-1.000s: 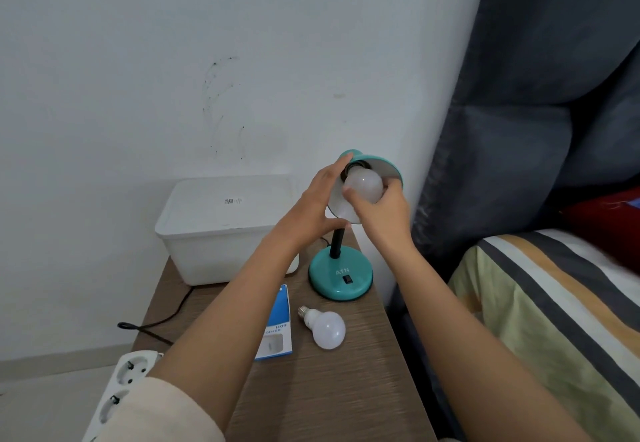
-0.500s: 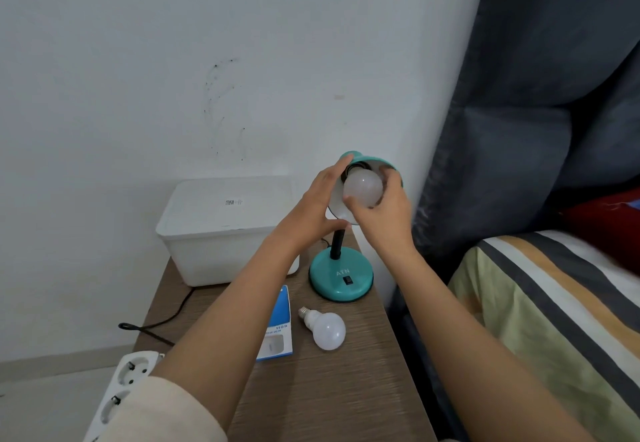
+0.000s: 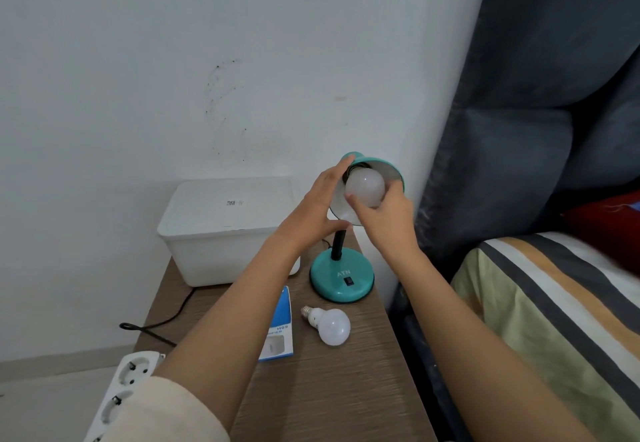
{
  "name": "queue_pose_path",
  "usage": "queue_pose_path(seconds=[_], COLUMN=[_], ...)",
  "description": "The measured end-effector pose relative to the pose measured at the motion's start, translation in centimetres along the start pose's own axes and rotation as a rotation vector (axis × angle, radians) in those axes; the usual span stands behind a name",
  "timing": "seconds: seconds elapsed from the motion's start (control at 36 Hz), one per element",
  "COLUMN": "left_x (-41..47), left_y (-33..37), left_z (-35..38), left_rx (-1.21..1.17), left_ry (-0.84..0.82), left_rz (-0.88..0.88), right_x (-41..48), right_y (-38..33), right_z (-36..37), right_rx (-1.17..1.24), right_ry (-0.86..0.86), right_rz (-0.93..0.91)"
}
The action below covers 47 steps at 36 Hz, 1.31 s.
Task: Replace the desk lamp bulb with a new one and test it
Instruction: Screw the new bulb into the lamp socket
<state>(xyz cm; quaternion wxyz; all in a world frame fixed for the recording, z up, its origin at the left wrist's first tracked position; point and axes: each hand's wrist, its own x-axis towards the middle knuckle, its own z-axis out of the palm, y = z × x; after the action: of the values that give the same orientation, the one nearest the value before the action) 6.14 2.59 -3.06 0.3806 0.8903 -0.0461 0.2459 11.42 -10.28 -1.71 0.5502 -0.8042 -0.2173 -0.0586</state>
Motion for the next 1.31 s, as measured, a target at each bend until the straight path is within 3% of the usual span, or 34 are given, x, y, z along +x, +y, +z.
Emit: queue_pose_path(seconds=[0.08, 0.22, 0.33, 0.47, 0.61, 0.75, 0.89, 1.06, 1.19, 1.31], left_x=[0.0, 0.1, 0.1, 0.2, 0.1, 0.0, 0.0, 0.0, -0.2, -0.2], left_y=[0.1, 0.0, 0.2, -0.2, -0.1, -0.2, -0.1, -0.1, 0.1, 0.1], left_z=[0.0, 0.0, -0.2, 0.1, -0.1, 0.1, 0.0, 0.1, 0.1, -0.1], left_rx=[-0.004, 0.007, 0.004, 0.010, 0.027, 0.025, 0.026, 0.023, 0.011, 0.003], left_ry=[-0.004, -0.004, -0.004, 0.007, 0.010, 0.011, -0.002, 0.000, 0.002, 0.006], left_rz=[-0.005, -0.010, -0.017, -0.001, 0.007, 0.007, 0.000, 0.011, -0.018, -0.024], right_x=[0.1, -0.2, -0.2, -0.5, -0.2, -0.6, -0.3, -0.6, -0.1, -0.3], right_y=[0.0, -0.1, -0.4, -0.6, -0.7, -0.4, -0.7, -0.5, -1.0, -0.8], right_z=[-0.2, -0.2, -0.2, 0.2, -0.1, 0.1, -0.6, -0.5, -1.0, -0.8], right_rx=[0.047, 0.018, 0.040, -0.054, 0.047, -0.036, 0.030, -0.078, 0.140, 0.099], right_ry=[-0.024, 0.057, 0.065, 0.115, 0.115, 0.117, 0.098, 0.140, 0.235, 0.176], right_rz=[0.064, -0.056, -0.016, -0.173, 0.008, -0.149, -0.027, -0.253, -0.021, -0.109])
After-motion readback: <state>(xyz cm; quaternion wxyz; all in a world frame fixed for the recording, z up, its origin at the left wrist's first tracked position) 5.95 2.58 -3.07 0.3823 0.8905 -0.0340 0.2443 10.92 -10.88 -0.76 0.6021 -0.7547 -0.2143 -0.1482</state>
